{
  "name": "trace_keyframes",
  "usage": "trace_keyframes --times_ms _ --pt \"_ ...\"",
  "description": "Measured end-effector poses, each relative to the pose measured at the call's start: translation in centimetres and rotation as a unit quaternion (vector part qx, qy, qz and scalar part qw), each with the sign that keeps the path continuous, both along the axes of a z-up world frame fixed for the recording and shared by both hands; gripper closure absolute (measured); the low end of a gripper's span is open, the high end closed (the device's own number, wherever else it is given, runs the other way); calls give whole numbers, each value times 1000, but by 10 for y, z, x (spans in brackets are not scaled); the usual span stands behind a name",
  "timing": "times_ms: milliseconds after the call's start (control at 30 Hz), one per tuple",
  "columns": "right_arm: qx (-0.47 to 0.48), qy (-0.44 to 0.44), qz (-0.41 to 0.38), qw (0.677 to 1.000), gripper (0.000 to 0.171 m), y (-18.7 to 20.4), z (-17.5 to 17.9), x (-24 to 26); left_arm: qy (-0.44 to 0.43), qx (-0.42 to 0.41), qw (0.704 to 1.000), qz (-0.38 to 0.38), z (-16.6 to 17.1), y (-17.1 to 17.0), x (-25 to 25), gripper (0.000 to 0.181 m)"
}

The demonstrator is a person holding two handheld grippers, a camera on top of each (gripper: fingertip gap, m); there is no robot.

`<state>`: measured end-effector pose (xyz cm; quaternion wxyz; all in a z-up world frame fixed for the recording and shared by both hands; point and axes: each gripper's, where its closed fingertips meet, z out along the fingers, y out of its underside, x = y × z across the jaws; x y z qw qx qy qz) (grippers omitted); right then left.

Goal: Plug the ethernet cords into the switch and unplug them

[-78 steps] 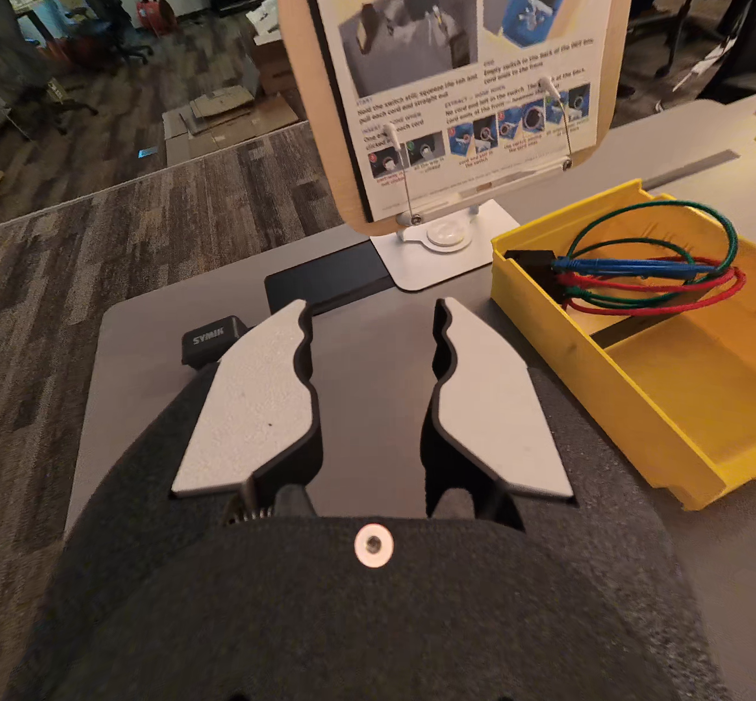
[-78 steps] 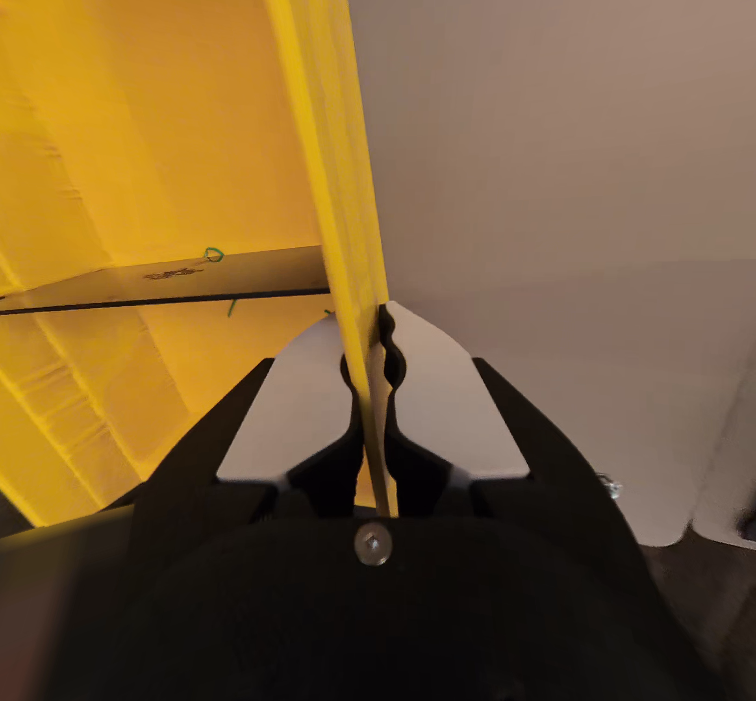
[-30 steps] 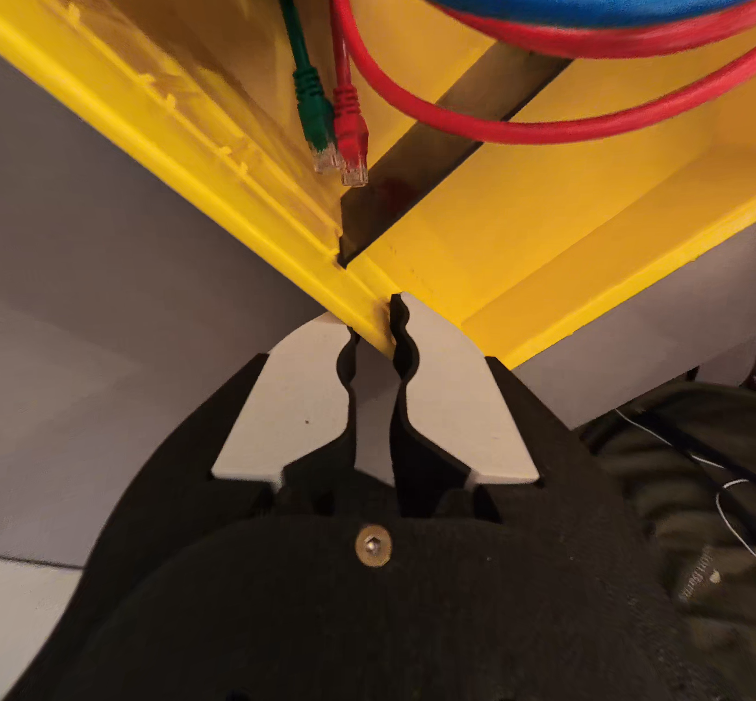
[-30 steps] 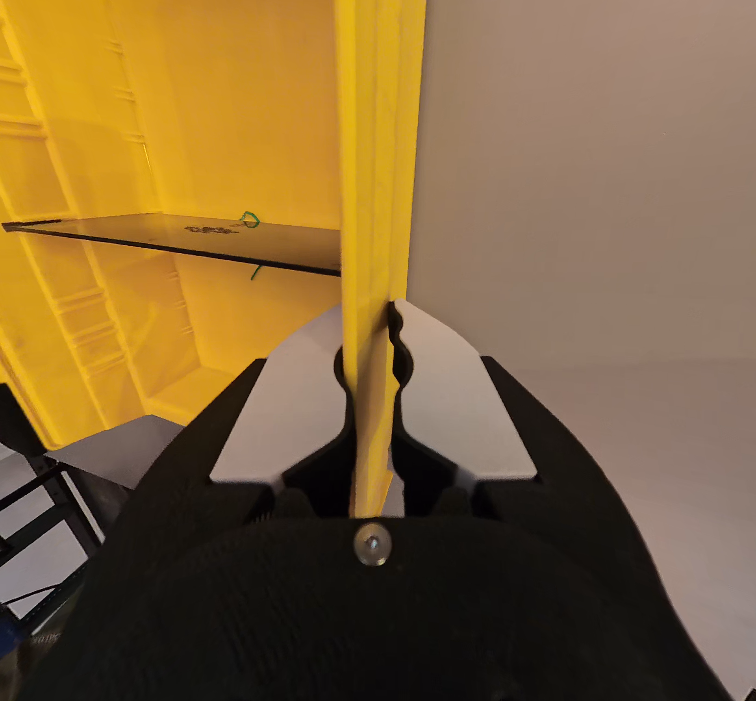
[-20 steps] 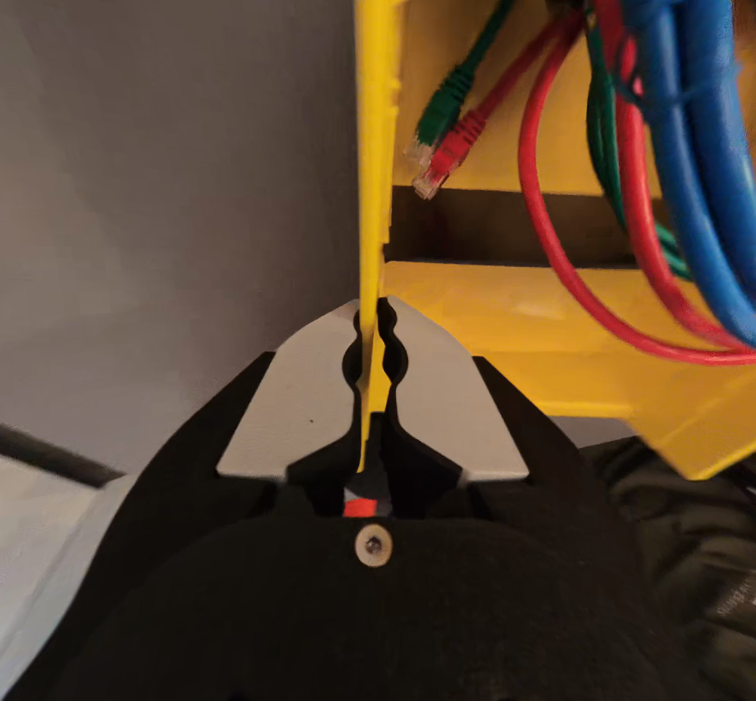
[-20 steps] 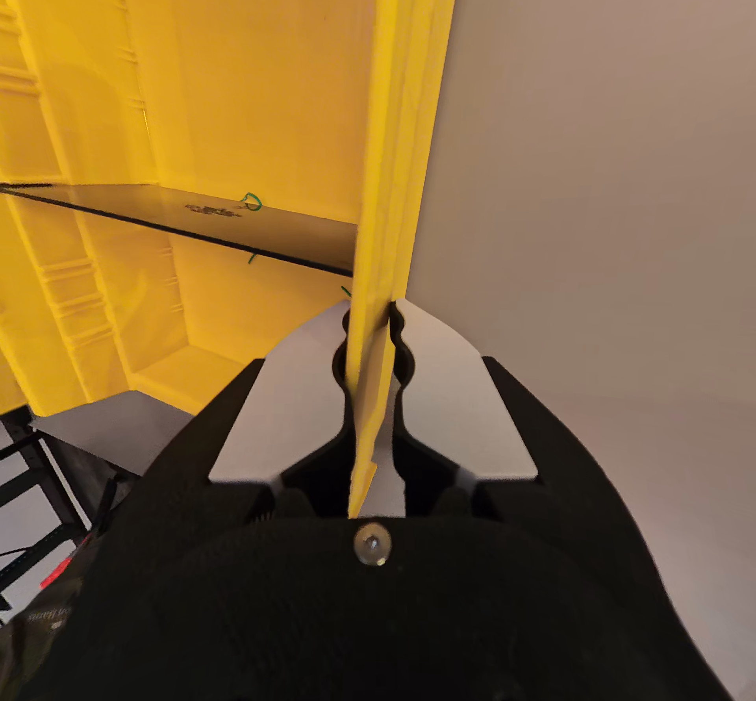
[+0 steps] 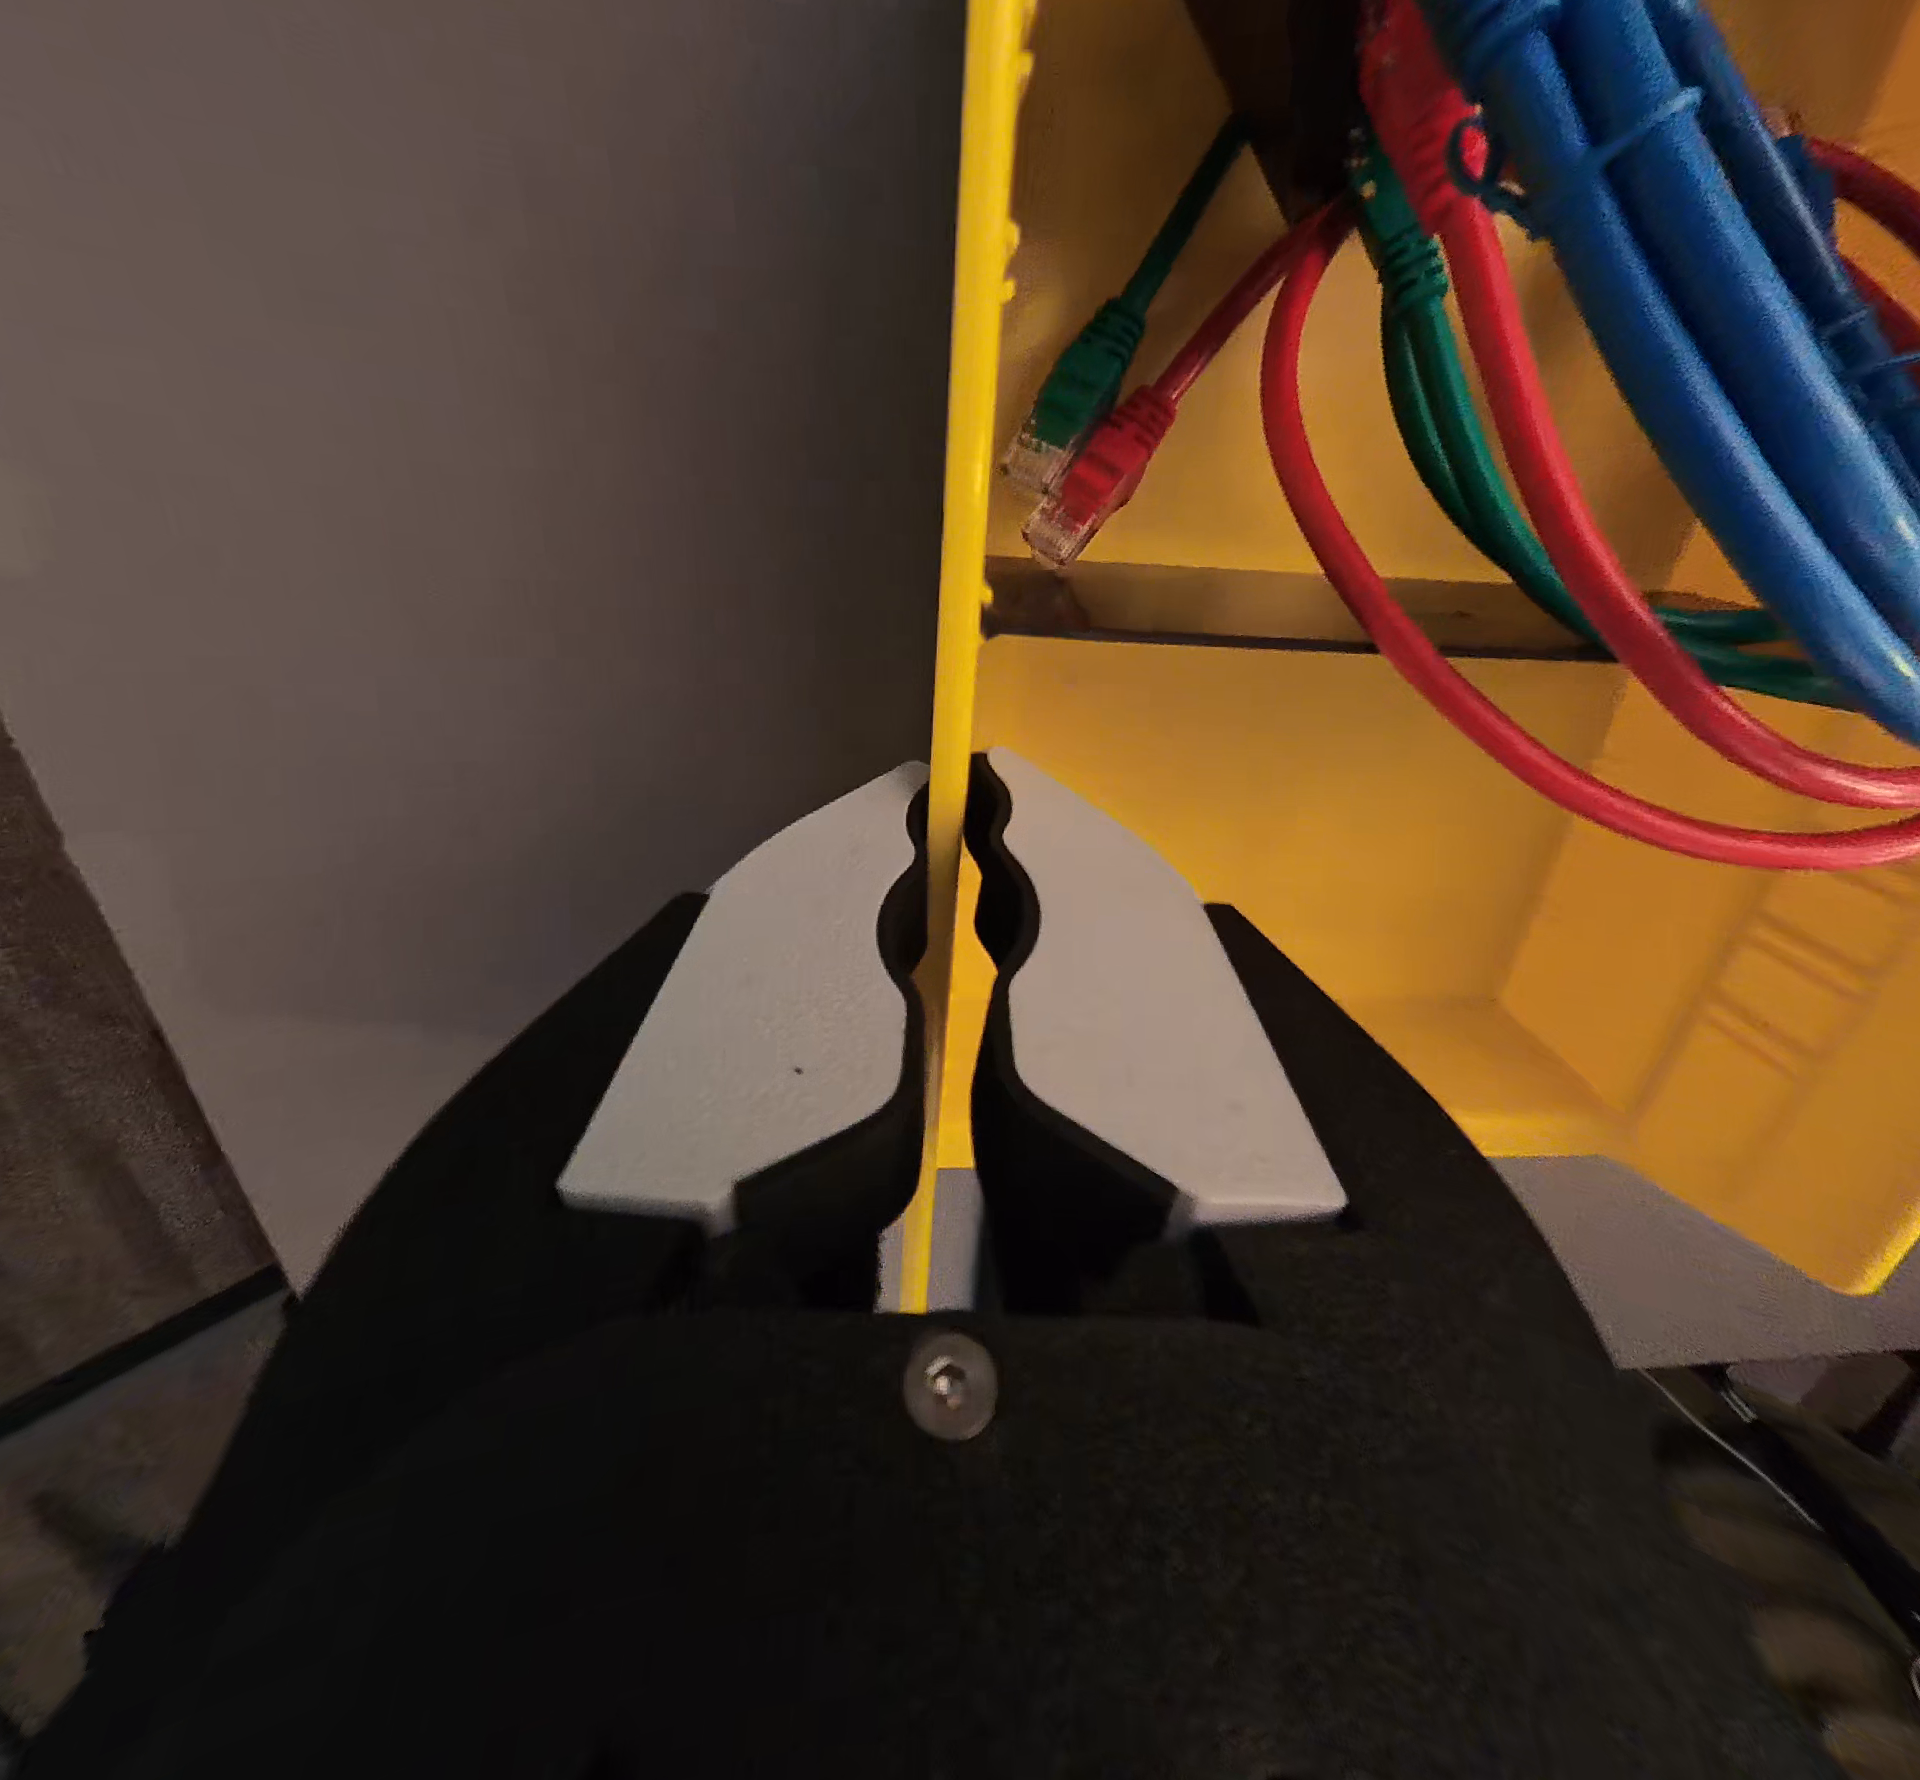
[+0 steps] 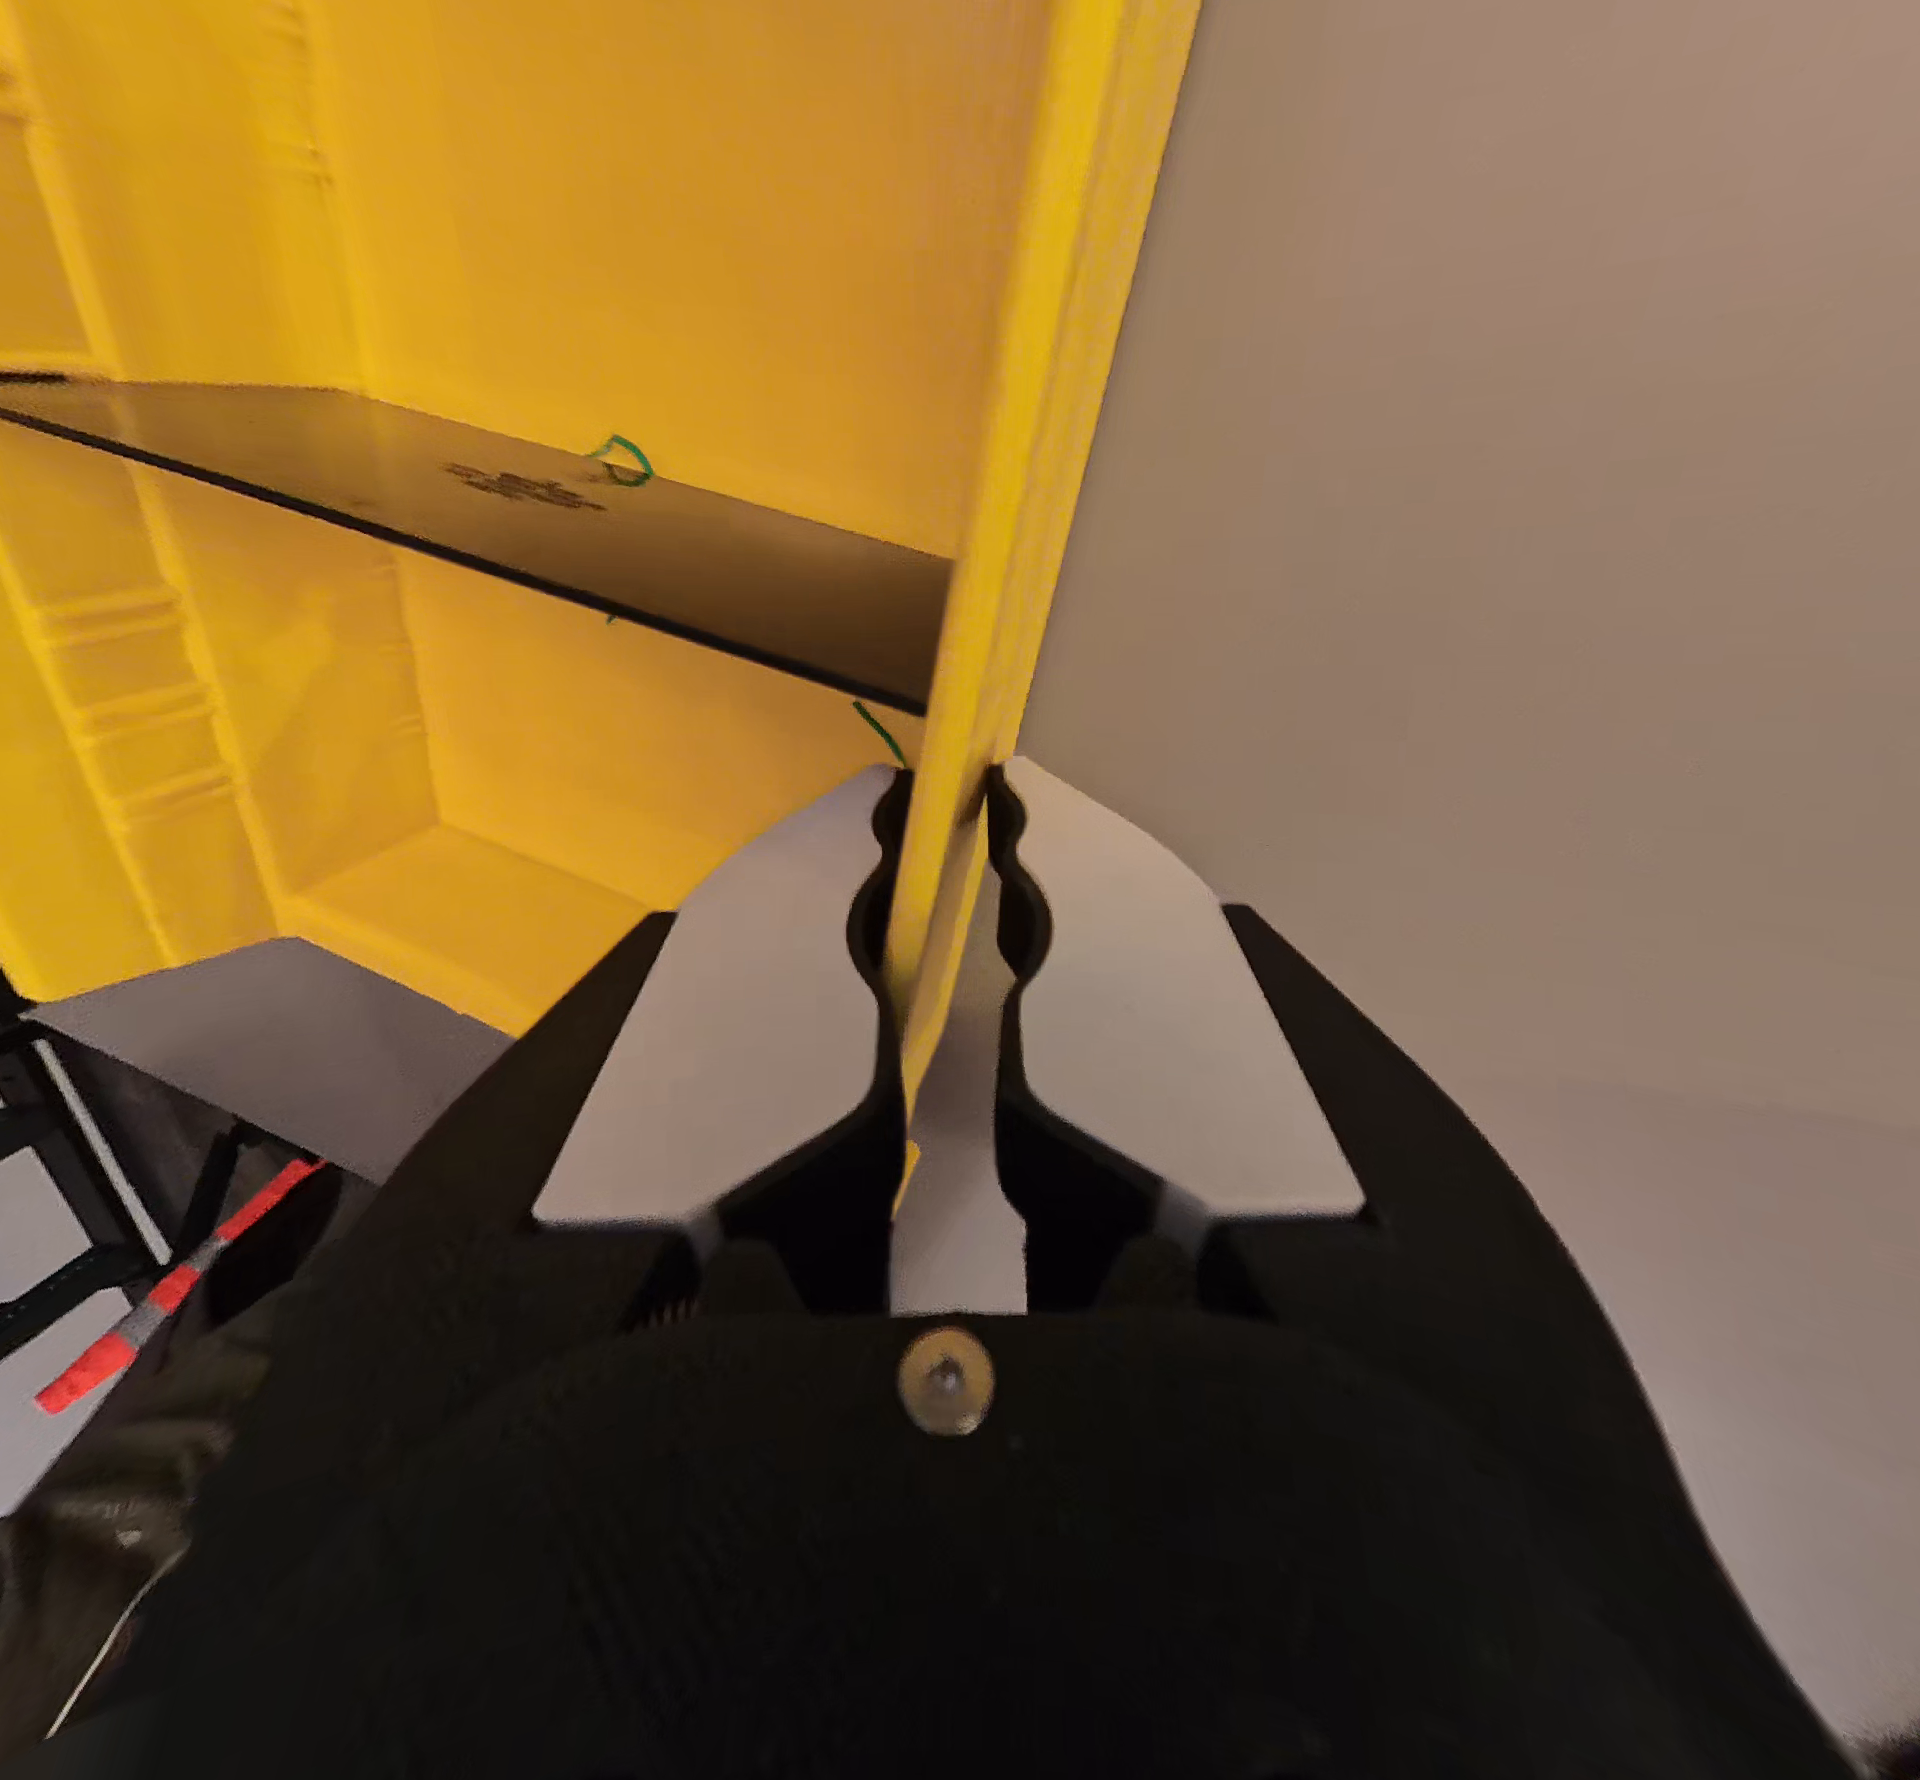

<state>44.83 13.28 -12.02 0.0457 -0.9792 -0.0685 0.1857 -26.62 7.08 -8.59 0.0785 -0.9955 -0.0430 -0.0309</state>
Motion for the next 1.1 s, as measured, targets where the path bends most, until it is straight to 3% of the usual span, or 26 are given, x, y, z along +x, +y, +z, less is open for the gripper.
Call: trace_keyframes --times_ms 167,367,600,1100 --pt "11 14 16 1000 156 11 0 -16 -53 18 997 59 0 -3 -12 178" --pt "28 36 7 999 155 20 2 -15 -44 38 997 59 0 -6 -25 178" --pt "17 25 -17 999 157 6 1 7 -49 41 996 67 0 -8 -30 178" --pt "-19 70 -73 995 151 -4 4 4 -63 59 994 61 -1 -10 -29 178"
